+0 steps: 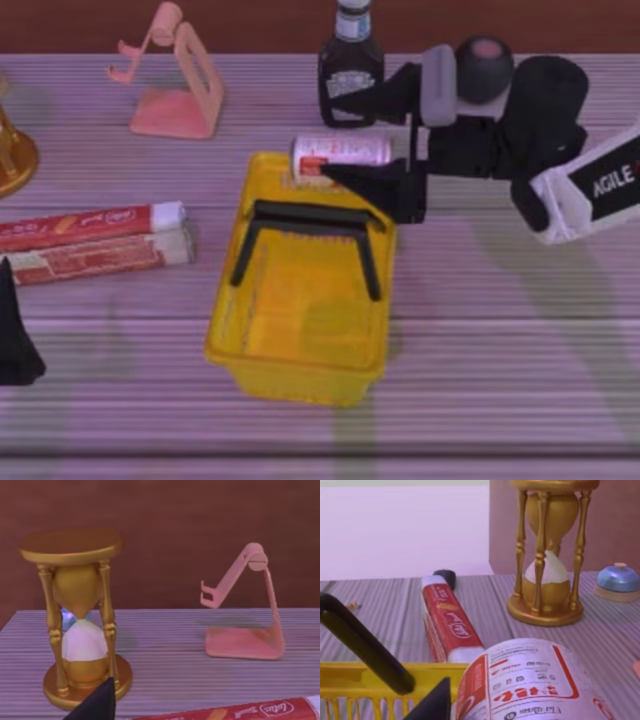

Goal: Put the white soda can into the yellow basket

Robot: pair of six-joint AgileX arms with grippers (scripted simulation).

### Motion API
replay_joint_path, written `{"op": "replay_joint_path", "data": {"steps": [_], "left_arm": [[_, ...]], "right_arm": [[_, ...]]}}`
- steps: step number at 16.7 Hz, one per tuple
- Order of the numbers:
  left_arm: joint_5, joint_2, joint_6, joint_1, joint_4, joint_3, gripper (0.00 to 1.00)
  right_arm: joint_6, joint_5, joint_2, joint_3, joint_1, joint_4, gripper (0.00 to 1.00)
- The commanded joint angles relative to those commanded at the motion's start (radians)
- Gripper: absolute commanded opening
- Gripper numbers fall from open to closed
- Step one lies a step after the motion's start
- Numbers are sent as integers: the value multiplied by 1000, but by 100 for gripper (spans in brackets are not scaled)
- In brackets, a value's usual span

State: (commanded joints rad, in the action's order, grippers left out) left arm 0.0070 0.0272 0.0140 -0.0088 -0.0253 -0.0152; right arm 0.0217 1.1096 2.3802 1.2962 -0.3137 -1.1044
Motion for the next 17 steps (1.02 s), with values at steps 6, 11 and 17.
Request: {"op": "replay_joint_path", "data": {"steps": [6, 11, 17], "left_arm": [[43, 288, 159, -97, -229, -222, 100], [53, 652, 379, -229, -484, -621, 100], [34, 1160, 667, -399, -792, -1228, 100]], "right_arm": [[-17, -129, -283, -199, 35, 148, 100], [-30, -340, -703, -467, 96, 360, 100], [-36, -644, -1332, -816, 179, 655, 100]]}}
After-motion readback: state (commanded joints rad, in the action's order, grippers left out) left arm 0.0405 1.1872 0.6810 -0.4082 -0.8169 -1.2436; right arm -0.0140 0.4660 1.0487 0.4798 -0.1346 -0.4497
